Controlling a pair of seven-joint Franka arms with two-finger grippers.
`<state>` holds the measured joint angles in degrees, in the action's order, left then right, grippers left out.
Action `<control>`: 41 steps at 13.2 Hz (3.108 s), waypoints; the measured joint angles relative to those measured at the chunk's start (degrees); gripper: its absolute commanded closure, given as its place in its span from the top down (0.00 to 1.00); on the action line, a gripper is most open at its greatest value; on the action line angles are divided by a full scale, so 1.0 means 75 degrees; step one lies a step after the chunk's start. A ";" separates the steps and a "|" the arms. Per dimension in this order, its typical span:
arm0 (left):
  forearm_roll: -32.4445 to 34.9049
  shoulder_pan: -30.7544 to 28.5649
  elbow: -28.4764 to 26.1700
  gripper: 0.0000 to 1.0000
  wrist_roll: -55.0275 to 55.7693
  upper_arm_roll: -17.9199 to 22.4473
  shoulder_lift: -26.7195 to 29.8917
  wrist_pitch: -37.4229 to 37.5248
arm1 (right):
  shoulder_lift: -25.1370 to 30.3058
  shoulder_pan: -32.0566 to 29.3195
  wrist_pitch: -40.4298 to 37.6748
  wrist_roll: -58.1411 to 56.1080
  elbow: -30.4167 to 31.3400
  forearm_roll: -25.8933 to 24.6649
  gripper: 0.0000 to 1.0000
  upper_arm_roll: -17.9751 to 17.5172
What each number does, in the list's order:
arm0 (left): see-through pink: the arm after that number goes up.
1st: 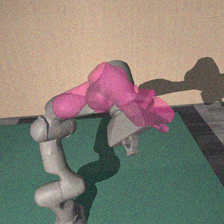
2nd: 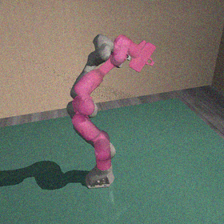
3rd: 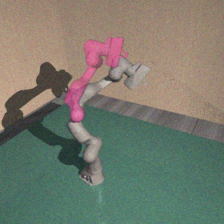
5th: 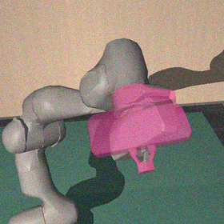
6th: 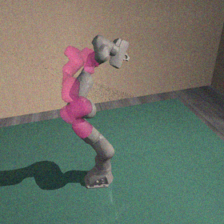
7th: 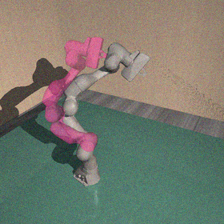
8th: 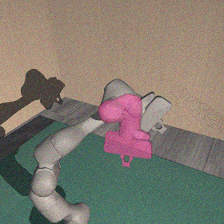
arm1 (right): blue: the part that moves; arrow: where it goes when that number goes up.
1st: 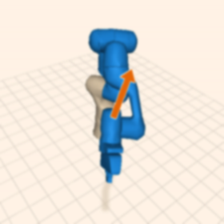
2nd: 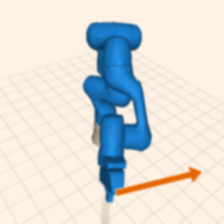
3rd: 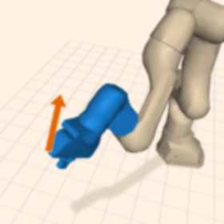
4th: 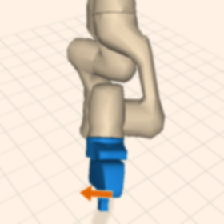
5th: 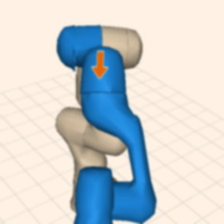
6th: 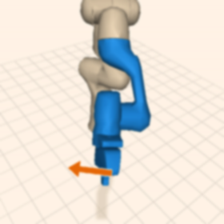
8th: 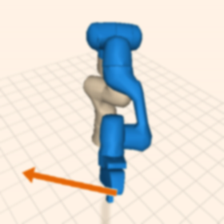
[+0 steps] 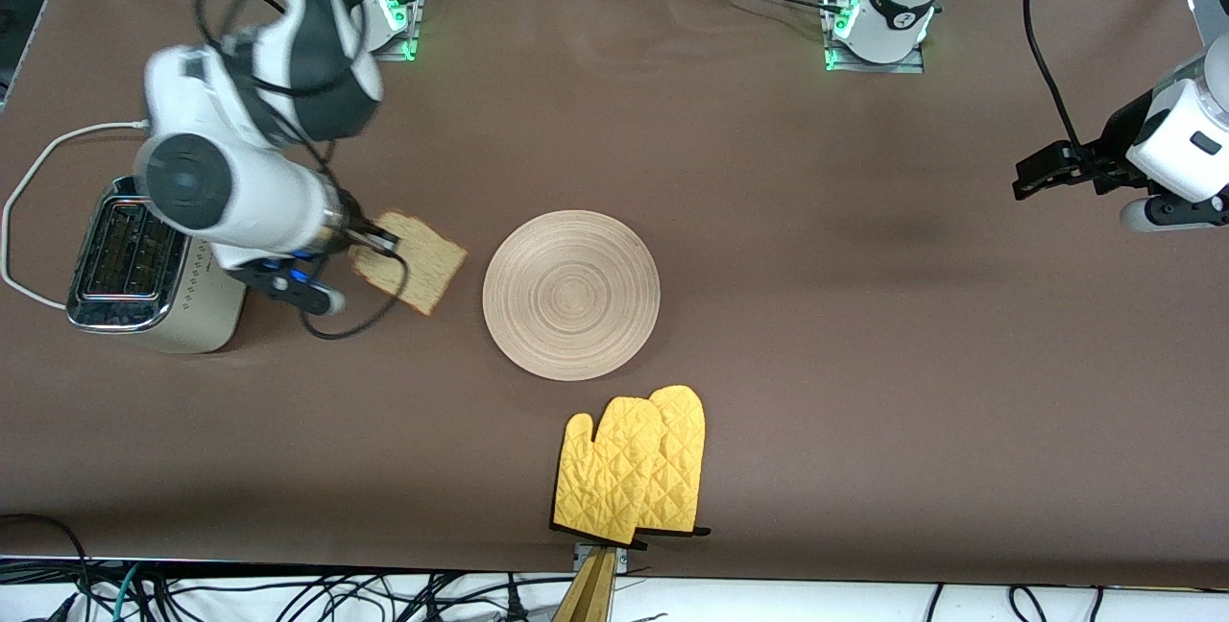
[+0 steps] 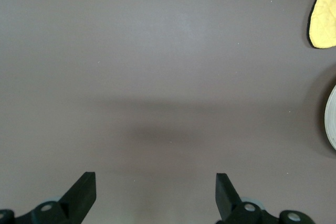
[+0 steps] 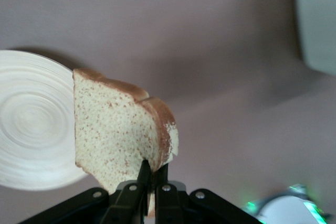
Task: Move plate and put bread in toaster
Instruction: 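Lift the bread and carry it above the toaster with the right gripper, then lower the bread into a toaster slot with the right gripper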
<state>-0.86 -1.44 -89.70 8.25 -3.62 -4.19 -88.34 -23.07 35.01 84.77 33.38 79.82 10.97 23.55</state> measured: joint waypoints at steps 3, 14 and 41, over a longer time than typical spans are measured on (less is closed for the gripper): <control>0.0000 0.0014 0.0000 1.00 0.0000 -0.0049 -0.0004 0.0008 | 0.0143 -0.0009 -0.0818 -0.1621 -0.0198 -0.0047 0.00 0.0954; 0.0000 0.0015 0.0000 1.00 0.0000 -0.0063 -0.0008 0.0037 | -0.0159 -0.0594 -0.0799 -0.5846 -0.0223 -0.2655 0.00 0.2609; 0.0000 -0.0011 -0.0004 1.00 0.0001 -0.0035 -0.0045 0.0055 | -0.1847 -0.1849 0.1249 -0.6575 -0.0221 -0.3092 0.00 0.2614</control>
<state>-0.86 -1.52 -89.73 8.26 -3.88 -4.53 -87.93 -36.92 21.15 94.14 -15.93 78.16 -12.22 43.15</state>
